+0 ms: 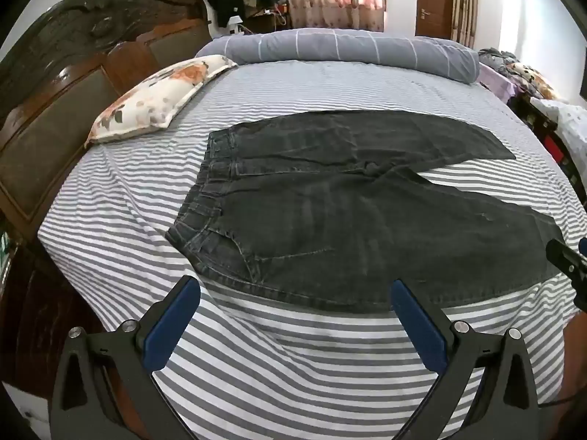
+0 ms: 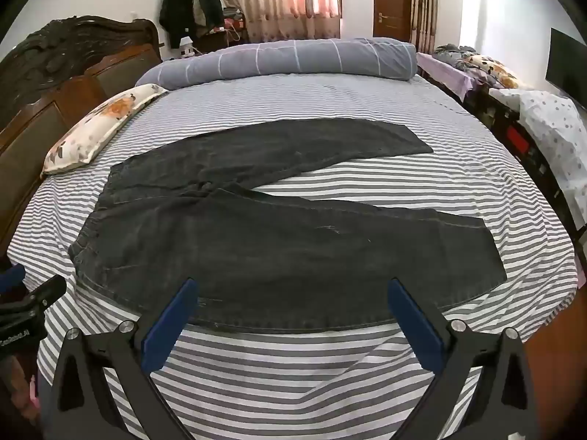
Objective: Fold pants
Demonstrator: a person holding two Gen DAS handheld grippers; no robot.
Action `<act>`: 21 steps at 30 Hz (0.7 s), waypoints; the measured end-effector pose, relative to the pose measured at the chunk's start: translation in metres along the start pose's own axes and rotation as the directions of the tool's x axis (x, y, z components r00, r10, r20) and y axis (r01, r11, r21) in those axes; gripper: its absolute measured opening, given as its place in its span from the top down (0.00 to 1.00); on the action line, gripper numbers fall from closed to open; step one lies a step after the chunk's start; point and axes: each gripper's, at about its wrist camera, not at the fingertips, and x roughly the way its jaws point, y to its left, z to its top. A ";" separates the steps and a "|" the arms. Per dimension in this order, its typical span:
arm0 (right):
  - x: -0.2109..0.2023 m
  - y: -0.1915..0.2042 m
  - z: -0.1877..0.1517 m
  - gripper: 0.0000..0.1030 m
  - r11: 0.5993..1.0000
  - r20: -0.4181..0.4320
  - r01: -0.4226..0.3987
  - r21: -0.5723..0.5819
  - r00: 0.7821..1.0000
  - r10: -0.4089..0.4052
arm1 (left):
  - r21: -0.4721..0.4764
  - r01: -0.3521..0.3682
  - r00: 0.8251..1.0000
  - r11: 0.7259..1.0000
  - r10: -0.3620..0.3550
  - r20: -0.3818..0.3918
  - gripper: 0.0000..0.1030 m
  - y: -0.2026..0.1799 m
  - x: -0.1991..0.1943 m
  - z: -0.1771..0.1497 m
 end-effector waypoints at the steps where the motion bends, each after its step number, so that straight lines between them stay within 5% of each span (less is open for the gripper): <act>1: 0.000 0.000 0.000 0.00 1.000 0.006 -0.002 0.001 1.000 0.002 | -0.007 -0.004 1.000 1.000 0.004 0.003 0.00 0.000 -0.001 -0.001; 21: 0.001 0.001 -0.001 0.00 1.000 0.001 -0.013 0.004 1.000 0.013 | -0.029 -0.010 1.000 1.000 0.010 -0.019 0.01 0.006 0.007 -0.006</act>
